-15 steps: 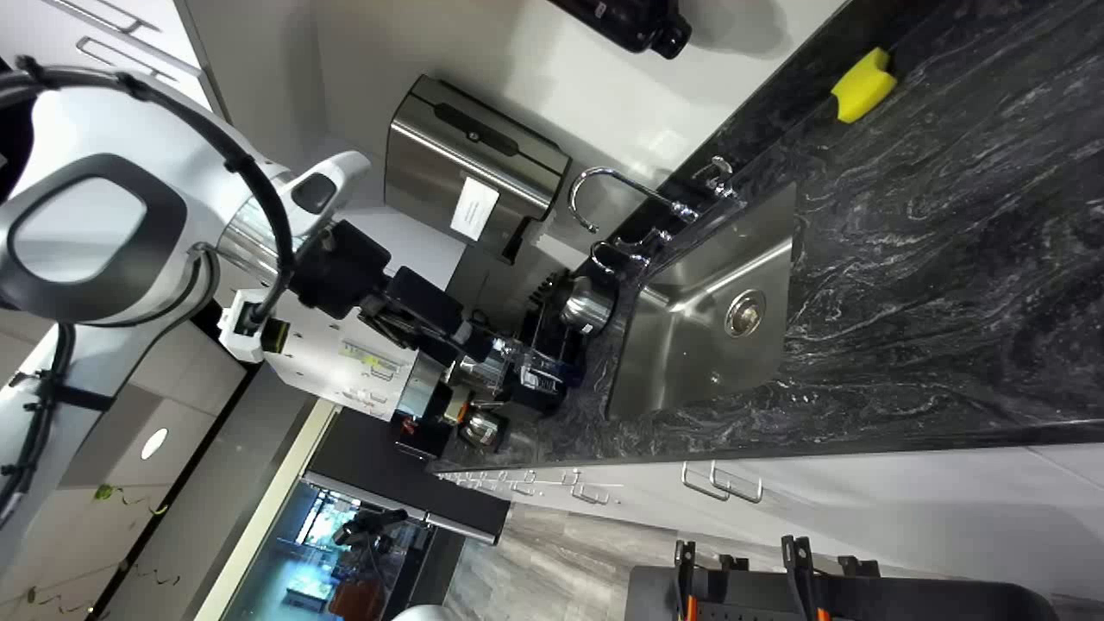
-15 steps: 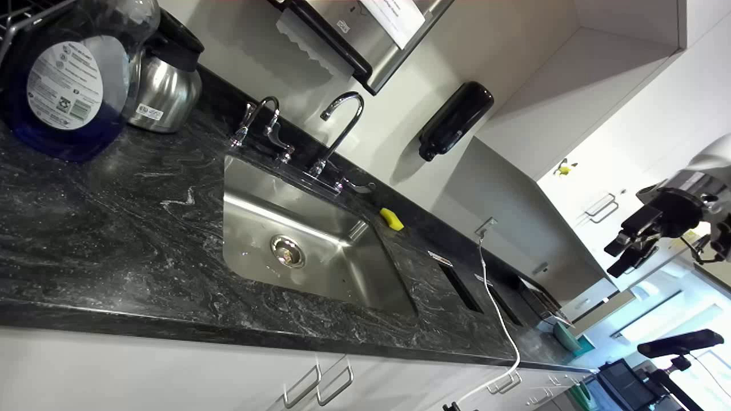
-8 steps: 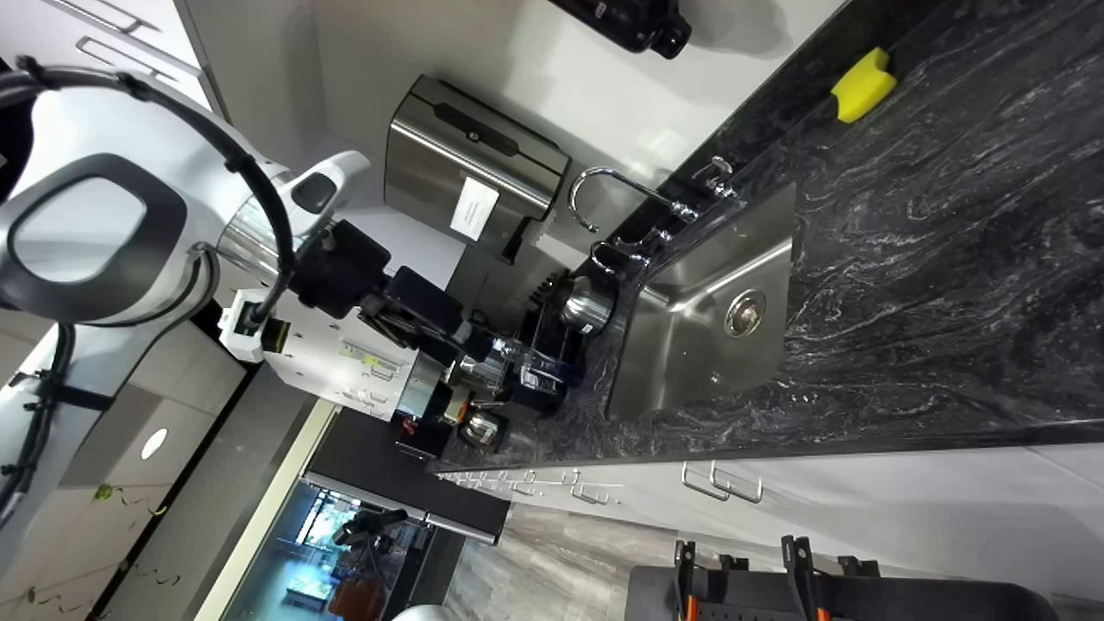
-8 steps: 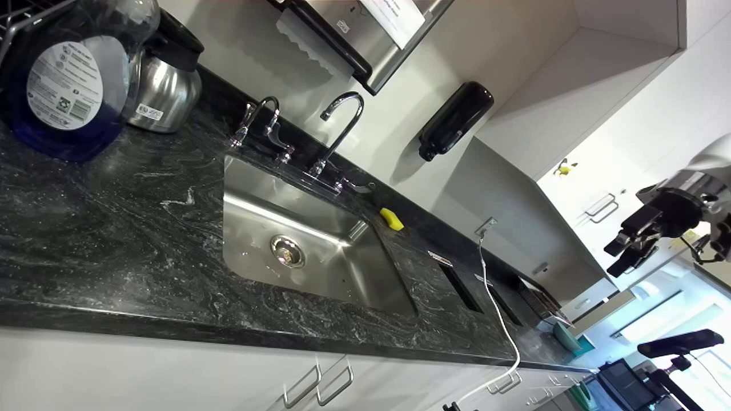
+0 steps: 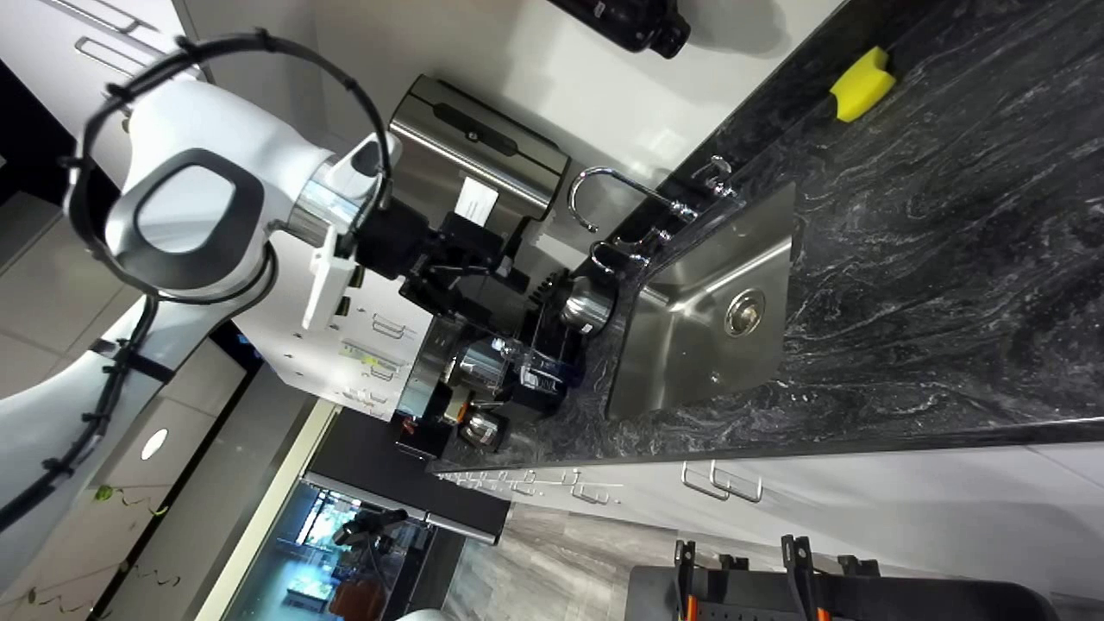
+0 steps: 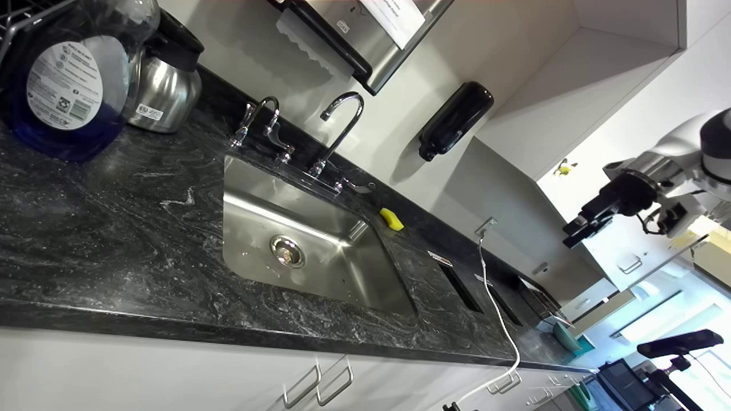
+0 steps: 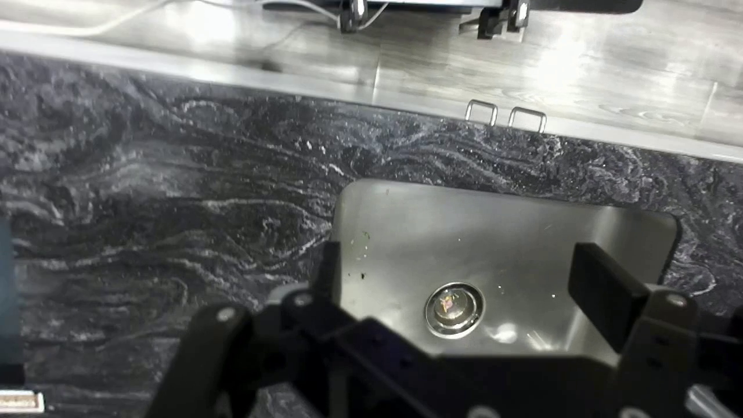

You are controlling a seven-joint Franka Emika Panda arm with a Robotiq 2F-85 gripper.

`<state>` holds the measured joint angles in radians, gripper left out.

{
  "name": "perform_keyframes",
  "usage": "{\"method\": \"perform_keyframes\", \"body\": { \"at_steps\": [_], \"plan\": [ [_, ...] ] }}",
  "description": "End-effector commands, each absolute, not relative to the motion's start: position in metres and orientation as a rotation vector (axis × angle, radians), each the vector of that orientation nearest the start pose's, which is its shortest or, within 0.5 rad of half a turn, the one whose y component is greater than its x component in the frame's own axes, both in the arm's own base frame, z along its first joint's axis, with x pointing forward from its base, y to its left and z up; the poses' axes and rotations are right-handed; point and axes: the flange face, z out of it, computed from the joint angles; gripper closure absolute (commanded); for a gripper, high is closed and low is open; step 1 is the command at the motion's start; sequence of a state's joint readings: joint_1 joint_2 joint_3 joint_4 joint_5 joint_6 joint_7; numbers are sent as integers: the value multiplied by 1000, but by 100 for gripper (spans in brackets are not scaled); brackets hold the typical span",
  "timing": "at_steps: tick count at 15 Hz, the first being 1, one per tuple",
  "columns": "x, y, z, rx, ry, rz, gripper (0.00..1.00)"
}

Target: Open the tap

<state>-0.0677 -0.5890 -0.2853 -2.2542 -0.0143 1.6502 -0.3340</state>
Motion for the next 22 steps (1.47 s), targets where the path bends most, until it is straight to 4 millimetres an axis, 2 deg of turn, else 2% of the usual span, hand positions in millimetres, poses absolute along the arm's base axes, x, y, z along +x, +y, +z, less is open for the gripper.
{"method": "perform_keyframes", "body": {
  "at_steps": [1,5,6,8,13,15,18,22],
  "plan": [
    [394,-121,558,-3065,-288,-118,0],
    [435,-84,549,-3130,-439,-222,0],
    [420,-91,549,-3097,-380,-203,0],
    [425,-85,543,-3101,-397,-188,0],
    [423,-91,546,-3100,-378,-200,0],
    [440,-87,549,-3176,-471,-322,0],
    [478,-77,551,-3204,-639,-513,0],
    [536,-59,533,-3200,-885,-658,0]
  ]
}}
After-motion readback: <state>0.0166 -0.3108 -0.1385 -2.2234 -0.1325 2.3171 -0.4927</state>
